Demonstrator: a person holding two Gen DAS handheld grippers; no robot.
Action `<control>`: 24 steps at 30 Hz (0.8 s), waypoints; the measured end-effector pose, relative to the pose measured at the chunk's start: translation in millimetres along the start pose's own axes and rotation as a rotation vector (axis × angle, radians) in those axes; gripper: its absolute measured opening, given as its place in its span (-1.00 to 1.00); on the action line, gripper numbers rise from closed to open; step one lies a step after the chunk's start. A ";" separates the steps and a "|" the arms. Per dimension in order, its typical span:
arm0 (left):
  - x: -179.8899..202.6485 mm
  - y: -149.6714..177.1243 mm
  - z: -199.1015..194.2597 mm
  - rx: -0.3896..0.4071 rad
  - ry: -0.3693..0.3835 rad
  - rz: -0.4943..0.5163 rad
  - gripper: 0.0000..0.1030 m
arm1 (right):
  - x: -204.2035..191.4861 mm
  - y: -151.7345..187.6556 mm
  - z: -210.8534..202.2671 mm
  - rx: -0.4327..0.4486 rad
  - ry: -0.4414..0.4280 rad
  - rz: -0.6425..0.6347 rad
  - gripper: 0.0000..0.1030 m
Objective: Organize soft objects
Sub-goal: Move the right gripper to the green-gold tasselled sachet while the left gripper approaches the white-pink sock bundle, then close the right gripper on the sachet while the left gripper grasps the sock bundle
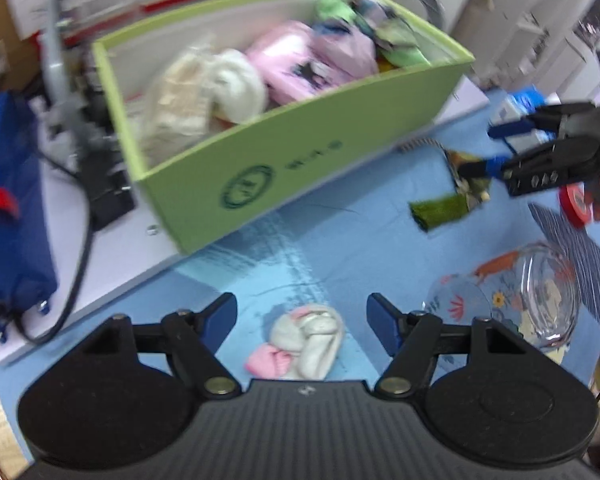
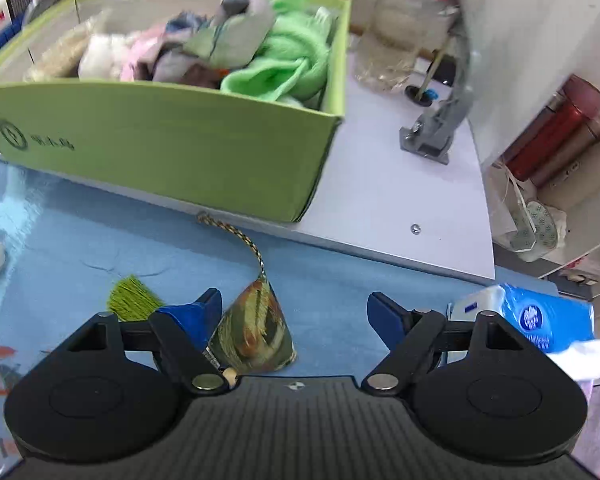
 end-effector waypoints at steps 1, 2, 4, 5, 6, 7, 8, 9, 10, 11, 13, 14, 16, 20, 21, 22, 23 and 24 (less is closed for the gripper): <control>3.6 -2.2 6.8 -0.027 -0.006 0.026 0.35 | 4.3 5.1 -5.5 0.024 -0.032 0.022 0.29; 5.0 -3.3 13.0 -0.054 -0.024 0.042 0.35 | 7.2 7.7 -11.0 0.049 -0.059 0.047 0.29; 1.5 -2.5 21.7 -0.091 -0.084 0.042 0.36 | 10.7 7.3 -19.0 0.088 -0.090 0.085 0.29; -2.9 -0.5 22.8 -0.096 -0.103 0.028 0.35 | 10.6 1.8 -21.0 0.102 -0.102 0.093 0.29; -9.1 2.7 22.2 -0.095 -0.109 0.006 0.35 | 11.8 0.8 -23.8 0.113 -0.112 0.099 0.29; -17.5 7.5 19.9 -0.092 -0.112 -0.025 0.36 | 12.8 1.1 -26.1 0.119 -0.119 0.103 0.29; -25.4 13.0 17.1 -0.087 -0.125 -0.054 0.36 | 14.9 0.5 -27.1 0.123 -0.128 0.103 0.29; -33.2 19.2 14.2 -0.082 -0.144 -0.078 0.36 | 15.9 3.9 -30.0 0.124 -0.137 0.098 0.29; -41.0 25.9 11.8 -0.081 -0.166 -0.102 0.36 | 10.1 -0.4 -23.4 0.125 -0.146 0.093 0.29; -51.1 34.6 8.8 -0.079 -0.194 -0.138 0.36 | 9.0 0.3 -24.3 0.126 -0.152 0.091 0.29; -67.8 49.1 3.7 -0.067 -0.217 -0.205 0.36 | 10.5 1.9 -19.1 0.123 -0.156 0.103 0.29; -73.5 54.9 1.7 -0.055 -0.203 -0.237 0.36 | 11.5 3.2 -16.6 0.121 -0.159 0.113 0.30; -77.4 63.3 -3.4 -0.015 -0.187 -0.269 0.36 | 9.7 5.6 -10.3 0.105 -0.165 0.138 0.30; -70.2 72.5 -3.7 0.042 -0.218 -0.267 0.36 | 3.1 9.1 8.5 0.080 -0.171 0.163 0.30; -70.8 74.3 -2.7 0.054 -0.228 -0.262 0.36 | 0.5 9.3 12.5 0.080 -0.171 0.168 0.34; -68.8 74.5 -2.1 0.066 -0.238 -0.256 0.36 | -2.3 9.4 13.4 0.101 -0.156 0.159 0.33; -66.8 76.4 -1.6 0.076 -0.244 -0.252 0.36 | -5.4 8.9 14.5 0.105 -0.136 0.144 0.33; -65.5 76.7 -1.1 0.086 -0.250 -0.246 0.37 | -8.6 9.0 15.2 0.108 -0.117 0.126 0.33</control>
Point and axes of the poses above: each gripper's, at about its wrist camera, not at the fingertips, and z roughly the way its jaws point, x to its right, y to its underside, the point moved 2 cm from there along z, roughly the way its jaws point, and after that the axes turned 1 degree about z, right-handed, at the moved point
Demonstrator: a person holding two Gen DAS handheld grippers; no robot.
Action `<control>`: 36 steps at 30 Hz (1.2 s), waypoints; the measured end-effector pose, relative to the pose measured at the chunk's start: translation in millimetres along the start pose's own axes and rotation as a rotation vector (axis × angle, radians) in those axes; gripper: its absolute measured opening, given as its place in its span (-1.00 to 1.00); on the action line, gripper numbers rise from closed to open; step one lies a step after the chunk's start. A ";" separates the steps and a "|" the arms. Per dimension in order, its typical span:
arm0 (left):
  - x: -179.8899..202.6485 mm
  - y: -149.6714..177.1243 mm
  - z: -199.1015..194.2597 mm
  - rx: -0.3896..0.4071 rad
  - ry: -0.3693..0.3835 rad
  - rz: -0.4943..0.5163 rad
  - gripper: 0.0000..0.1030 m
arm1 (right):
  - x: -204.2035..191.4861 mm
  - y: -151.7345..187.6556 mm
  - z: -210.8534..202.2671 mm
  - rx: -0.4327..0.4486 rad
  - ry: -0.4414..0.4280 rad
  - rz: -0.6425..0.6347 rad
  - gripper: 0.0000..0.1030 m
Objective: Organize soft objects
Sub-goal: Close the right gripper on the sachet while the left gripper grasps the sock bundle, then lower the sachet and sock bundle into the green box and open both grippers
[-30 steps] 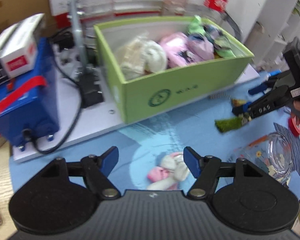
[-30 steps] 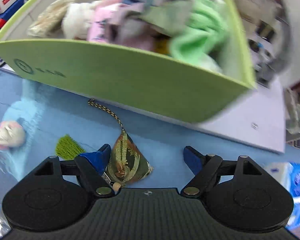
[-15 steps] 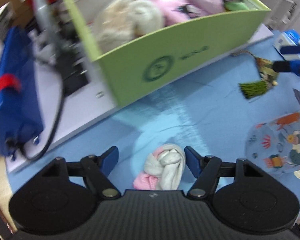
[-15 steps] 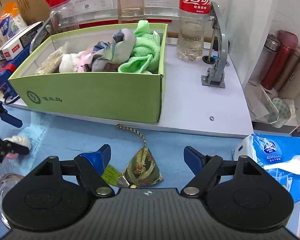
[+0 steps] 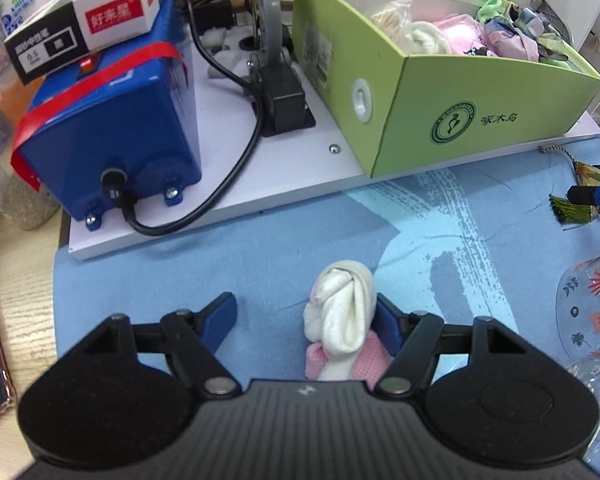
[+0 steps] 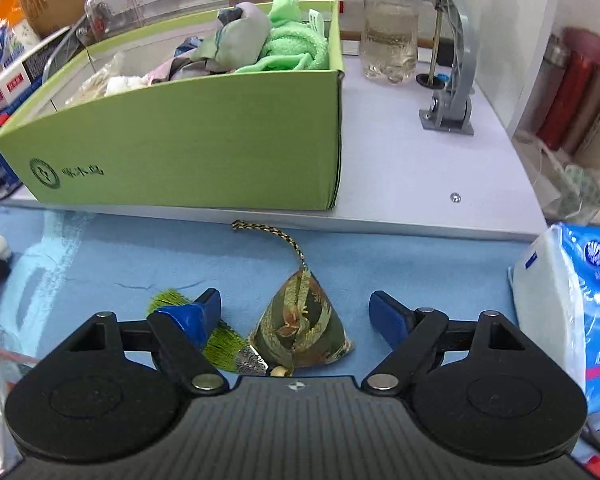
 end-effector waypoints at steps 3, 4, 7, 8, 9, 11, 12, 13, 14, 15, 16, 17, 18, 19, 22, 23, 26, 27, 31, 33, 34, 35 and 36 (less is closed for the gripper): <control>0.7 1.9 -1.5 0.035 -0.001 0.010 0.37 | -3.1 6.4 -0.9 0.022 0.017 -0.047 0.34; 0.0 3.1 -1.6 0.041 0.001 0.015 0.39 | -0.6 9.9 -2.3 0.037 0.012 -0.040 0.35; -1.0 4.1 -1.6 0.049 0.002 0.014 0.44 | 6.0 24.5 -8.7 0.094 0.010 -0.046 0.37; -1.3 5.2 -1.5 0.052 -0.001 0.012 0.45 | 7.5 29.2 -10.7 0.110 0.011 -0.042 0.38; -0.9 4.9 -1.1 0.054 -0.005 0.010 0.46 | 8.2 32.5 -12.0 0.121 0.017 -0.038 0.39; -0.4 4.7 -1.2 0.058 -0.013 -0.003 0.47 | 6.0 35.0 -12.1 0.138 0.026 -0.031 0.42; 0.6 5.6 -2.4 0.060 -0.017 -0.006 0.47 | 5.3 35.2 -11.4 0.146 0.029 -0.027 0.44; 1.2 5.7 -2.5 0.062 -0.019 -0.008 0.47 | 5.7 35.9 -10.4 0.153 0.032 -0.020 0.47; 1.6 7.5 -3.7 0.064 -0.021 -0.010 0.47 | 5.9 34.3 -8.5 0.157 0.036 -0.015 0.49; 1.5 7.6 -3.7 0.065 -0.022 -0.013 0.47 | 5.5 33.4 -7.5 0.160 0.040 -0.012 0.50; 1.5 7.7 -3.8 0.066 -0.022 -0.015 0.47 | 4.6 32.0 -8.1 0.160 0.045 -0.008 0.50; 1.3 7.6 -3.7 0.068 -0.024 -0.017 0.47 | 3.8 32.0 -8.4 0.162 0.048 -0.009 0.50; 1.4 7.8 -3.7 0.069 -0.026 -0.020 0.47 | 5.5 32.7 -9.4 0.169 0.048 -0.009 0.50; 1.6 8.1 -3.9 0.070 -0.029 -0.022 0.47 | 5.6 34.4 -9.5 0.180 0.048 -0.008 0.50; 1.5 8.9 -4.1 0.078 -0.031 -0.027 0.48 | 5.5 38.7 -9.4 0.211 0.056 0.000 0.52; 1.1 9.1 -4.1 0.082 -0.032 -0.027 0.48 | 5.7 39.5 -8.9 0.220 0.058 0.002 0.54; 0.8 10.9 -5.1 0.095 -0.038 -0.035 0.48 | 5.6 39.1 -7.4 0.231 0.059 0.005 0.56; 1.7 11.9 -6.1 0.105 -0.043 -0.033 0.42 | 5.7 38.0 -7.5 0.227 0.057 -0.002 0.53; 8.4 13.1 -13.8 0.123 -0.078 -0.013 -0.27 | 2.8 37.2 -12.4 0.247 0.037 -0.014 -0.54; 10.6 13.7 -15.6 0.124 -0.111 -0.010 -0.28 | 1.1 38.3 -14.4 0.253 0.034 -0.021 -0.58; 10.8 14.3 -16.9 0.128 -0.123 -0.011 -0.28 | 0.6 39.4 -14.8 0.256 0.033 -0.029 -0.59; 9.8 15.0 -19.8 0.133 -0.122 -0.018 -0.28 | 1.5 40.6 -15.8 0.258 0.026 -0.027 -0.60; 8.6 15.2 -23.6 0.139 -0.110 -0.024 -0.28 | 3.7 41.0 -17.2 0.257 0.014 -0.013 -0.60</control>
Point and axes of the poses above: each gripper's, at about its wrist camera, not at the fingertips, and z roughly the way its jaws point, x to its right, y to its underside, the point moved 2 cm from there along z, roughly the way its jaws point, and after that the axes turned 1 degree about z, right-handed, at the moved point
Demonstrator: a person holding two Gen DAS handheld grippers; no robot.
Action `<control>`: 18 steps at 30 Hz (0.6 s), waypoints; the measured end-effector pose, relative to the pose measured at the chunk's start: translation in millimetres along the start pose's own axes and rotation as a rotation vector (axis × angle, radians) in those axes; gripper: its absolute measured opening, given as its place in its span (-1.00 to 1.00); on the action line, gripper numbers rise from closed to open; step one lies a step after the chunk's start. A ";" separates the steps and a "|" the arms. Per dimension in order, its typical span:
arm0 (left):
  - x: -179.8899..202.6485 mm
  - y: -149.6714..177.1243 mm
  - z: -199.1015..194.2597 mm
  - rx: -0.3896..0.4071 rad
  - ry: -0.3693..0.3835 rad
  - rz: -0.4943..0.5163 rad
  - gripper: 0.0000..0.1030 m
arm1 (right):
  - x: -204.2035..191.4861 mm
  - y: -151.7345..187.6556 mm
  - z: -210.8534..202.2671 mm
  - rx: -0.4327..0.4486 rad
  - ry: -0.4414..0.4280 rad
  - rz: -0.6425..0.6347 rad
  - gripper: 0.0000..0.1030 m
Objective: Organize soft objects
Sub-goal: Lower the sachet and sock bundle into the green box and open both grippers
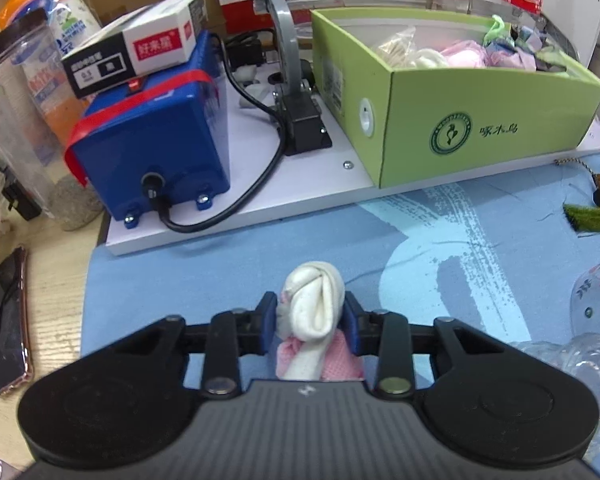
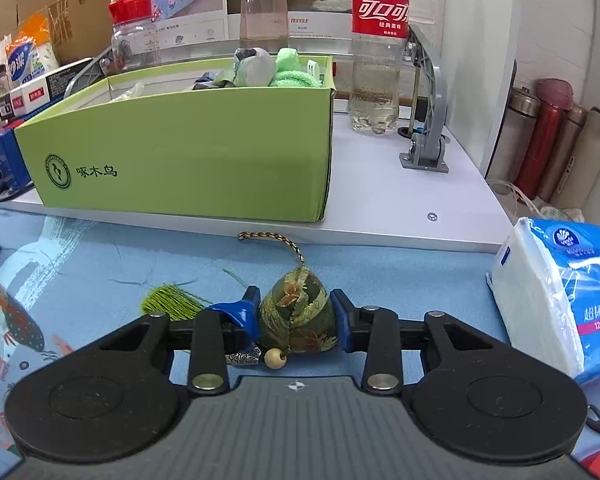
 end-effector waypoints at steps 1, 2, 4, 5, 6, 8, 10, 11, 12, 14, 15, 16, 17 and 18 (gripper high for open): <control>-0.7 -1.0 -4.1 0.007 0.008 0.000 -0.28 | 2.4 -0.2 -2.5 -0.003 -0.016 0.022 -0.60; -0.4 -2.6 -10.3 0.018 0.002 0.003 -0.28 | 4.8 -1.1 -6.0 -0.001 -0.032 0.041 -0.60; -0.5 -10.6 -24.4 0.048 0.001 0.010 -0.28 | 5.2 -8.7 -19.3 0.030 -0.050 0.046 -0.60; -1.5 -18.7 -34.1 0.072 0.029 0.002 -0.28 | 4.1 -15.1 -27.9 0.055 -0.053 0.038 -0.60; -3.3 -27.8 -43.4 0.094 0.060 -0.010 -0.28 | 2.7 -22.9 -36.5 0.083 -0.062 0.036 -0.60; -4.6 -51.9 -61.3 0.144 0.105 -0.022 -0.28 | -0.9 -43.0 -51.2 0.139 -0.092 0.031 -0.60; -3.3 -78.6 -73.2 0.186 0.122 -0.021 -0.28 | -8.7 -71.1 -63.3 0.198 -0.116 0.006 -0.60; -1.0 -94.6 -76.7 0.207 0.126 -0.019 -0.28 | -13.1 -85.4 -66.3 0.224 -0.129 -0.004 -0.60; 1.7 -109.8 -77.4 0.220 0.131 -0.017 -0.28 | -18.2 -100.1 -67.3 0.245 -0.141 -0.015 -0.60; 8.9 -138.9 -70.5 0.225 0.153 -0.024 -0.28 | -30.2 -129.6 -59.9 0.265 -0.155 -0.048 -0.60; 11.7 -150.5 -64.7 0.223 0.160 -0.026 -0.28 | -36.5 -142.4 -52.0 0.266 -0.158 -0.063 -0.60; 15.6 -159.9 -57.9 0.220 0.163 -0.023 -0.28 | -41.8 -153.7 -42.7 0.259 -0.161 -0.077 -0.60; 21.2 -168.7 -48.7 0.214 0.160 -0.021 -0.28 | -46.7 -163.9 -31.8 0.248 -0.162 -0.085 -0.59; 25.2 -174.9 -39.9 0.205 0.153 -0.019 -0.28 | -51.4 -173.4 -21.8 0.237 -0.165 -0.090 -0.59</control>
Point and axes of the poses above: each gripper's, at about its wrist camera, not at the fingertips, and z roughly the way its jaws point, x to its right, y to its underside, the point moved 2 cm from there along z, roughly the way its jaws point, and after that the axes turned 1 degree about z, right-handed, at the moved point
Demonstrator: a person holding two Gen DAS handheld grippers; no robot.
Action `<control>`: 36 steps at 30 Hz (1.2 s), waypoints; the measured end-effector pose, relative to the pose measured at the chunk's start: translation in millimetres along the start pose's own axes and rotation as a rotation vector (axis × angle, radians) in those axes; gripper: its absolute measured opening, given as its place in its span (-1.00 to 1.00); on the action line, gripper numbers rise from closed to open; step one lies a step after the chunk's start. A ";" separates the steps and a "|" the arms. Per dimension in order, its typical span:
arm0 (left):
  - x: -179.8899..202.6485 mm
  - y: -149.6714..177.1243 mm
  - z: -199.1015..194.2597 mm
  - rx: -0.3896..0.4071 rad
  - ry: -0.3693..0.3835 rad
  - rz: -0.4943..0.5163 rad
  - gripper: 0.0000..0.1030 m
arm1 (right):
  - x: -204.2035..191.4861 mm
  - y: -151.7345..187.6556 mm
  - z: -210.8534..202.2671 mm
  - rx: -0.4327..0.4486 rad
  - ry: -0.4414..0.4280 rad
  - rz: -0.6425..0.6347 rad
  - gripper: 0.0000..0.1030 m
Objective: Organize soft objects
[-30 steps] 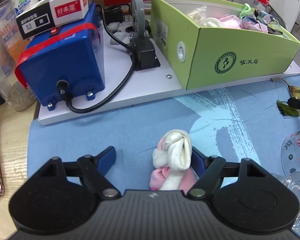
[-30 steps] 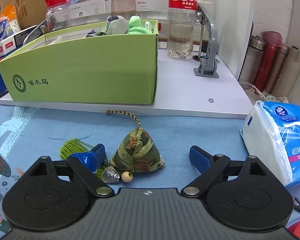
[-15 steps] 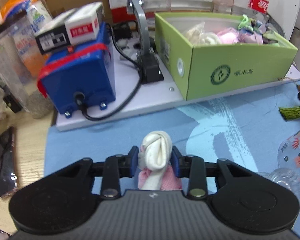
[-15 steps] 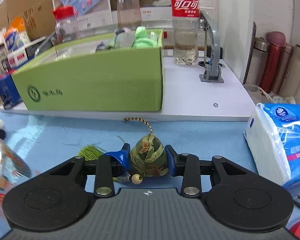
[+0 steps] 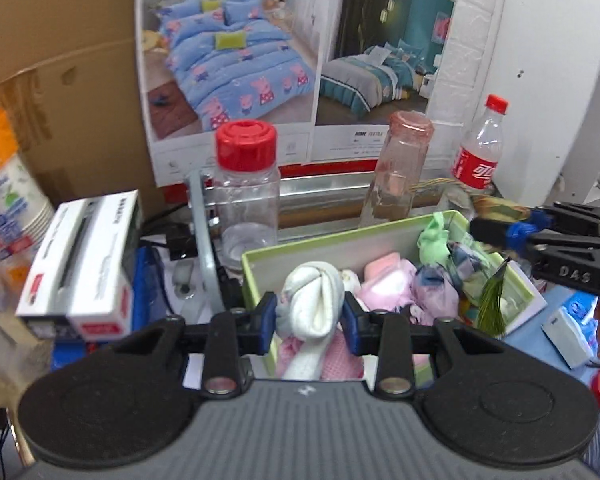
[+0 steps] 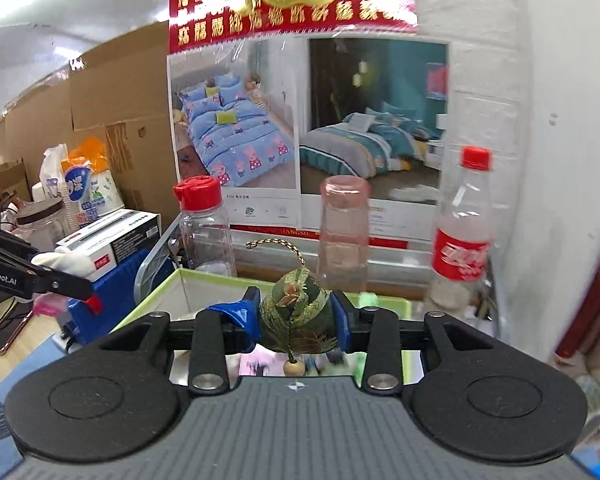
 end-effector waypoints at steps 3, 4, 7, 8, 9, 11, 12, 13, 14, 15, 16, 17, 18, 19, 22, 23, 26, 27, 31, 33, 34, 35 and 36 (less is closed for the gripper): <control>5.0 -3.1 29.4 -0.027 0.000 0.000 -0.27 | -0.7 -9.5 37.4 -0.054 -0.020 0.002 -0.58; 5.2 -2.6 39.1 -0.042 -0.001 -0.001 -0.23 | -1.0 -9.8 46.6 -0.079 -0.036 0.007 -0.54; 4.1 -0.5 56.2 -0.047 -0.018 -0.011 0.40 | 1.8 -1.8 73.4 -0.156 -0.095 0.075 -0.48; 3.8 0.1 57.1 -0.036 -0.020 -0.013 0.38 | 3.2 0.7 78.8 -0.161 -0.094 0.111 -0.45; 3.4 0.2 57.2 -0.035 -0.018 -0.013 0.38 | 3.8 2.0 80.1 -0.152 -0.088 0.135 -0.43; 2.6 -0.1 55.4 -0.032 -0.005 -0.017 0.38 | 3.2 2.1 77.6 -0.137 -0.073 0.148 -0.38; 2.6 -0.2 54.1 -0.031 -0.005 -0.016 0.38 | 2.8 1.0 75.3 -0.120 -0.069 0.144 -0.37; 2.5 -0.2 52.6 -0.031 -0.009 -0.015 0.39 | 2.4 -0.3 72.8 -0.103 -0.066 0.134 -0.34; 2.6 0.1 51.0 -0.032 -0.012 -0.017 0.40 | 1.1 -1.2 70.0 -0.095 -0.060 0.123 -0.32; 2.2 0.9 49.3 -0.033 -0.012 -0.021 0.40 | 1.1 -1.4 68.1 -0.092 -0.054 0.113 -0.31; 1.7 2.3 47.3 -0.035 -0.010 -0.024 0.41 | 1.0 -1.3 65.4 -0.089 -0.050 0.111 -0.29; 1.5 4.3 44.6 -0.039 -0.007 -0.030 0.41 | 0.7 -0.6 62.7 -0.087 -0.048 0.114 -0.27; 1.2 6.9 41.7 -0.044 -0.007 -0.033 0.42 | 1.7 0.7 60.0 -0.092 -0.047 0.120 -0.26; 1.0 10.7 37.7 -0.050 -0.008 -0.036 0.45 | 2.7 0.8 60.0 -0.100 -0.048 0.122 -0.24; 0.6 22.9 23.2 -0.049 -0.017 -0.045 0.51 | 0.0 7.5 50.7 -0.120 -0.031 0.109 -0.20; 0.8 28.2 16.8 -0.047 -0.018 -0.049 0.55 | -1.4 10.2 45.5 -0.124 -0.023 0.101 -0.18; 5.3 42.5 -1.5 -0.034 -0.016 -0.062 0.60 | -4.7 21.6 25.6 -0.131 -0.003 0.100 -0.13; 7.2 47.4 -7.6 -0.031 -0.013 -0.070 0.60 | -6.1 25.5 19.0 -0.139 0.005 0.100 -0.12; 16.8 67.5 -28.6 -0.022 -0.004 -0.097 0.62 | -11.5 43.9 -8.7 -0.153 0.055 0.104 -0.06; 22.9 78.3 -38.2 -0.014 -0.001 -0.117 0.64 | -14.3 55.2 -22.3 -0.165 0.066 0.110 -0.04; 26.0 83.4 -41.9 -0.010 0.002 -0.126 0.65 | -15.2 60.1 -28.9 -0.166 0.072 0.117 -0.03; 29.4 89.5 -45.9 -0.006 0.007 -0.140 0.65 | -16.2 65.4 -36.2 -0.162 0.082 0.127 -0.03; 33.2 95.5 -48.3 -0.006 0.011 -0.150 0.66 | -17.5 70.4 -43.3 -0.156 0.090 0.136 -0.03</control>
Point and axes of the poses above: each gripper's, at about its wrist camera, not at the fingertips, and z roughly the way its jaws point, x to its right, y to its underside, the point moved 2 cm from there along z, roughly the way its jaws point, and after that the axes turned 1 degree about z, right-handed, at the moved point
